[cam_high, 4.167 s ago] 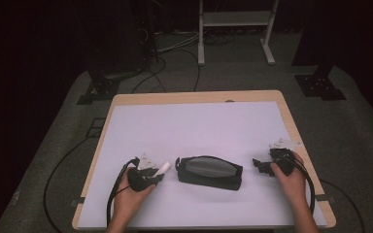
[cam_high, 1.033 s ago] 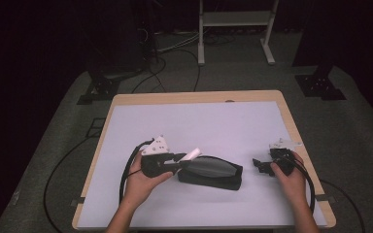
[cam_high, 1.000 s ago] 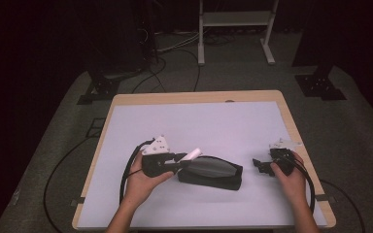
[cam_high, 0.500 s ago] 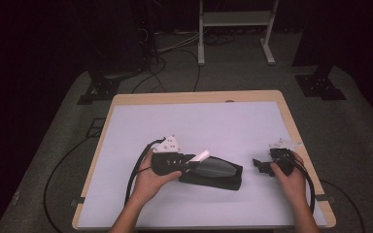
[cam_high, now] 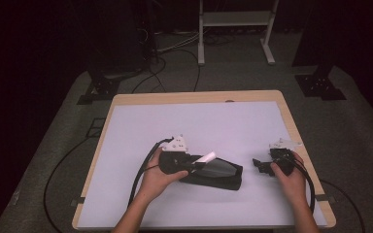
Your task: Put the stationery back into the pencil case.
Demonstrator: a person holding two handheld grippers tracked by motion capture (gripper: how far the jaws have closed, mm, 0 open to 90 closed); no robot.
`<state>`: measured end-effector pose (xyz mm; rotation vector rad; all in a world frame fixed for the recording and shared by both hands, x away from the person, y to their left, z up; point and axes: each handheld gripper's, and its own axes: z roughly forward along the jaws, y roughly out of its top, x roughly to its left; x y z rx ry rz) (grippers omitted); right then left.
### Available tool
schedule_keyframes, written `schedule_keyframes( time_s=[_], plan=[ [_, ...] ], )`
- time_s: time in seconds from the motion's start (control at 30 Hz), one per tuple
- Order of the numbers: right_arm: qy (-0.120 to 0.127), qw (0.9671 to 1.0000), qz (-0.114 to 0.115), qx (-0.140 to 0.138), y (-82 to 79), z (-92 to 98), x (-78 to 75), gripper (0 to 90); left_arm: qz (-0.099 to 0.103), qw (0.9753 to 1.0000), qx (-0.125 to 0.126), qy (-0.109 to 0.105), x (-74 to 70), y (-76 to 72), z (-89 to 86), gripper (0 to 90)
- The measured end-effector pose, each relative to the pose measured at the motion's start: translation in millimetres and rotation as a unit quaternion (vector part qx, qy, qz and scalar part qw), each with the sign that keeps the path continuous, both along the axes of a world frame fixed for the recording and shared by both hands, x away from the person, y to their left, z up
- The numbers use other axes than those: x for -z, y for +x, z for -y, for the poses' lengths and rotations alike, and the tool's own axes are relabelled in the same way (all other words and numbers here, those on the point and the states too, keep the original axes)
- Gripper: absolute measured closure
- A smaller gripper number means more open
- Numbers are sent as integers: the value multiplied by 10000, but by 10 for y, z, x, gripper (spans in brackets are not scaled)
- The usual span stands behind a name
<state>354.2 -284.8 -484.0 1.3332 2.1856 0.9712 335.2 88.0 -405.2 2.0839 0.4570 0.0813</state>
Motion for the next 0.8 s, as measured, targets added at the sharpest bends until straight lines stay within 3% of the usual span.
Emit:
schedule_keyframes(
  time_s=[0.63,0.77,0.8],
  plan=[
    [-8,10000,12,-7,1,1,1,132,-141,9997,134,120,64,17,62,701],
    [-7,10000,12,-6,1,1,1,132,-140,9997,136,142,73,24,67,710],
    [-10,10000,15,-9,2,2,0,132,-160,9997,137,83,74,24,64,746]
  ],
)
